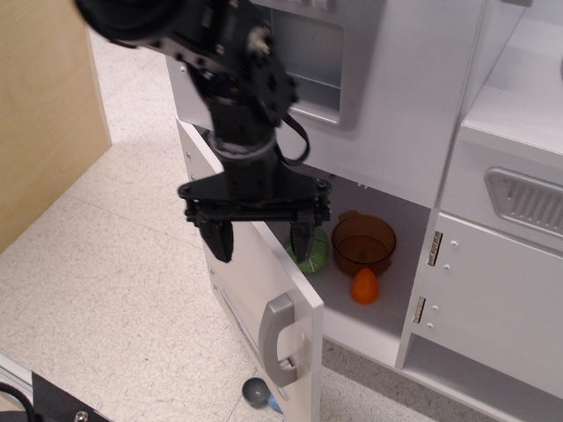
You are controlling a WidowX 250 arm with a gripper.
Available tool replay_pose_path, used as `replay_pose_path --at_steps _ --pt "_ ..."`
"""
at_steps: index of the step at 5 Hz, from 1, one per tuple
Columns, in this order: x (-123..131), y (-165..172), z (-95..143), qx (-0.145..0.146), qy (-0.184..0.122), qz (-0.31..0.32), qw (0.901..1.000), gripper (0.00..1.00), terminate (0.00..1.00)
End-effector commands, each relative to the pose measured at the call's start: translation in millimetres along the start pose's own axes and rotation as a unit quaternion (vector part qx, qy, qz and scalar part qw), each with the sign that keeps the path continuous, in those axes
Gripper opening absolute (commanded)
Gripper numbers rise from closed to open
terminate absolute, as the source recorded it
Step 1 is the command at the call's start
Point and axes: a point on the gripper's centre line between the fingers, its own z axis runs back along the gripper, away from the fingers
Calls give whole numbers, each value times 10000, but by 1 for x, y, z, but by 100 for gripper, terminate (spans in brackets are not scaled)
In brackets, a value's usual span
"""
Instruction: Close low fridge
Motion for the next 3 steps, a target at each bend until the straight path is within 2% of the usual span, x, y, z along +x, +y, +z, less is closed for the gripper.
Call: replay_pose_path --at_steps 1,2,3 --pt "-18 33 3 5 -322 -393 9987 100 0" --pt "-18 50 -27 403 -514 -558 9963 100 0" --pt "-7 54 -61 740 -521 -515 9946 100 0"
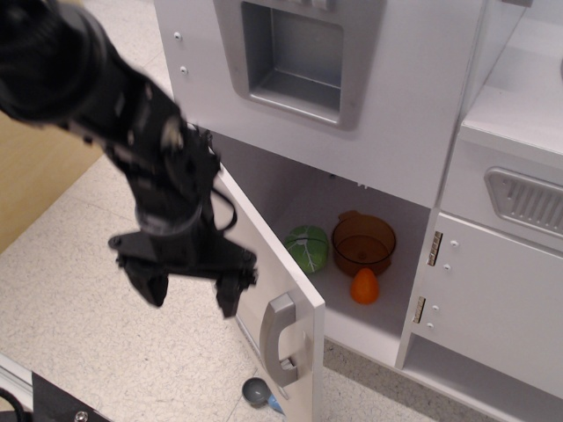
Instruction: Close low fridge
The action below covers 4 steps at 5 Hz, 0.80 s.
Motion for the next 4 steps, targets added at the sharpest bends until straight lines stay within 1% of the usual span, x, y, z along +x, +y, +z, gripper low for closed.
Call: replay_pose_path --at_steps 1,2,4 --pt "22 -2 -41 272 -308 141 9991 100 0" --pt "31 -15 -52 203 -262 266 9991 100 0" --pt "45 -49 -67 -115 -17 590 9982 100 0"
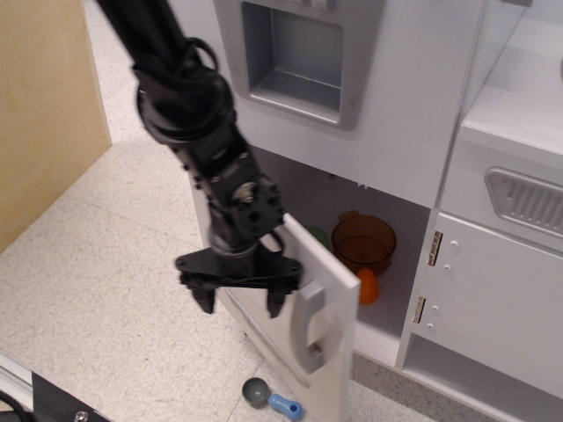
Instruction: Close low fridge
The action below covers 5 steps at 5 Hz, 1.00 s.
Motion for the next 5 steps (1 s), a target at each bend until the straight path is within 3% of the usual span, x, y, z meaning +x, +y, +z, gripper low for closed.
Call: replay_pose_path --at_steps 1,3,5 --pt "21 -32 -2 -272 -89 283 9992 100 0" --pt "50 -50 -10 -330 -225 643 9971 100 0" --pt "64 -54 -13 -322 -328 783 9959 100 0"
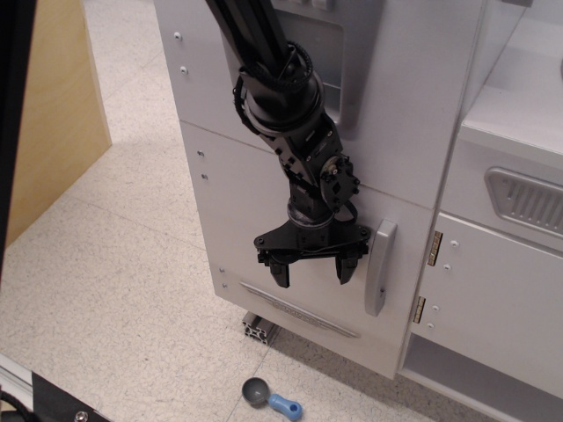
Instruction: Close low fridge
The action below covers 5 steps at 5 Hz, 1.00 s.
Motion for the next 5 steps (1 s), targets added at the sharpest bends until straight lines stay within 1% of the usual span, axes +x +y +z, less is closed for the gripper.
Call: replay_pose_path --at_steps 1,2,3,4,5 --pt "8 5 17 -104 -193 -62 9997 100 0" --pt "-4 17 26 -79 -139 -228 9996 100 0" --pt "-9 24 31 -25 -71 -343 9994 100 0" --pt "-9 24 31 -25 -71 -343 9994 100 0" --pt "-9 24 31 -25 -71 -343 9994 100 100"
